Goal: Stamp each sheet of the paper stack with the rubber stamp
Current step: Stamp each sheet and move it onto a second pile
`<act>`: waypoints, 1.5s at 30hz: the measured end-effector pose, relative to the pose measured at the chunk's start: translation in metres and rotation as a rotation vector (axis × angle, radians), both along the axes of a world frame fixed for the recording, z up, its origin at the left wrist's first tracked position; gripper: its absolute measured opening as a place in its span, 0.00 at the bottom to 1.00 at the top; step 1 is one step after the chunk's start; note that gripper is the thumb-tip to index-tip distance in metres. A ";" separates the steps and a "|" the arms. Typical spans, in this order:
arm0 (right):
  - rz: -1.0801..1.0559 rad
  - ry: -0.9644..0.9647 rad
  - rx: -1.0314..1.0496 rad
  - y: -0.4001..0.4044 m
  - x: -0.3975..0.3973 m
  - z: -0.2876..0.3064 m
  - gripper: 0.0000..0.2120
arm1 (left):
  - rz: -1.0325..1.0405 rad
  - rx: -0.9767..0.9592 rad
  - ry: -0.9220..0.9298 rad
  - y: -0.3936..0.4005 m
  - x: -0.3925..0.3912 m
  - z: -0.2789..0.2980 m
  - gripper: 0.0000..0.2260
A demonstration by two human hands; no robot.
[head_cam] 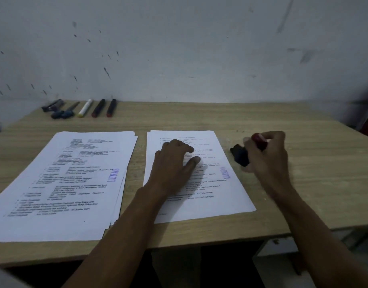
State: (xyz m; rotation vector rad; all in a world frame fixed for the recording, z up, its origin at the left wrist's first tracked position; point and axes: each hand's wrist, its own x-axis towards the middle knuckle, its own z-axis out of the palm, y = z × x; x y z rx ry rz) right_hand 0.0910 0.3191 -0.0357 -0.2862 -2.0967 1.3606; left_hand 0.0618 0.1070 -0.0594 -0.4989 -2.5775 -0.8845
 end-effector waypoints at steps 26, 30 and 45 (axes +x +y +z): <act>0.010 -0.097 0.427 0.009 -0.040 -0.005 0.14 | 0.072 0.150 0.041 -0.008 0.004 0.007 0.11; 0.023 -0.075 0.397 0.010 -0.041 -0.007 0.14 | 0.113 0.145 0.042 -0.011 0.004 0.006 0.11; 0.020 -0.105 0.373 0.012 -0.027 -0.016 0.37 | 0.649 -0.156 -0.232 -0.023 0.001 -0.002 0.30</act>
